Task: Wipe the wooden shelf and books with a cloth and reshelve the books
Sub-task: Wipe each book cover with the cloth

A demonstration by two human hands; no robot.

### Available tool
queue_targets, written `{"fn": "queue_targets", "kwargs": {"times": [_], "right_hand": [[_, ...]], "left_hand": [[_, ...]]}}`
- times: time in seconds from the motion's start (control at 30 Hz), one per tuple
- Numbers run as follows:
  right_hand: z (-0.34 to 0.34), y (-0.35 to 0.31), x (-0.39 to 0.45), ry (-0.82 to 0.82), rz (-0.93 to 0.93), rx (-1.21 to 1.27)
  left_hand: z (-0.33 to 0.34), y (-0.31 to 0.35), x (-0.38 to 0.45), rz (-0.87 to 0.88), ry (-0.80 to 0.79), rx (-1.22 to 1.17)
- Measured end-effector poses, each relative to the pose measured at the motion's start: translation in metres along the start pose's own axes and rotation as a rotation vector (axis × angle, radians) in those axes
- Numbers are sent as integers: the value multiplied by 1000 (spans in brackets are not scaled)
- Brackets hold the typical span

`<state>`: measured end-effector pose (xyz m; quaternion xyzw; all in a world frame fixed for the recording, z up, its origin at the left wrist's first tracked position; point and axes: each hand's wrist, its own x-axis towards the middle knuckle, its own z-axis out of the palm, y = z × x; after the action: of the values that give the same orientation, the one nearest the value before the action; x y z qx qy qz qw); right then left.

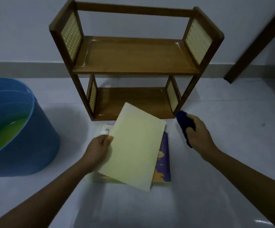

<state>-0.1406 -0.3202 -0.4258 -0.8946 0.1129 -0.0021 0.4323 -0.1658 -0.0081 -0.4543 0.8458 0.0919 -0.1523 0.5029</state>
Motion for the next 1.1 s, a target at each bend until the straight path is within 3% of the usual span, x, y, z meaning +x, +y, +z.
{"fn": "queue_targets", "kwargs": {"times": [0.1, 0.17, 0.27, 0.37, 0.43, 0.5, 0.57, 0.63, 0.7, 0.83, 0.9, 1.1], "right_hand": [[33, -1, -9, -107, -195, -197], [59, 1, -23, -226, -278, -385], [109, 3, -73, -316, -576, -578], [135, -8, -116, -546, -1001, -548], [133, -17, -97, -693, -1144, -613], [133, -18, -54, -540, -1048, -694], [130, -20, -4, -321, -657, -719], [126, -30, 21, -205, -335, -678], [136, -39, 10, -194, -317, -711], [159, -42, -58, -434, -792, -622], [148, -34, -39, -474, -840, -639], [55, 37, 19, -85, -243, -704]], "left_hand": [[1, -41, -4, 151, 74, 441], [1, -63, -8, 273, 6, 609], [6, -75, -15, 352, -190, 482], [13, -86, -12, 315, -148, 471], [16, -87, -11, 308, -129, 454], [16, -85, -10, 314, -138, 425], [16, -84, -8, 314, -149, 407], [17, -84, -8, 313, -150, 402], [18, -86, -9, 315, -151, 389], [19, -85, -6, 343, -140, 342], [19, -87, -6, 336, -142, 356], [17, -89, -4, 318, -166, 430]]}}
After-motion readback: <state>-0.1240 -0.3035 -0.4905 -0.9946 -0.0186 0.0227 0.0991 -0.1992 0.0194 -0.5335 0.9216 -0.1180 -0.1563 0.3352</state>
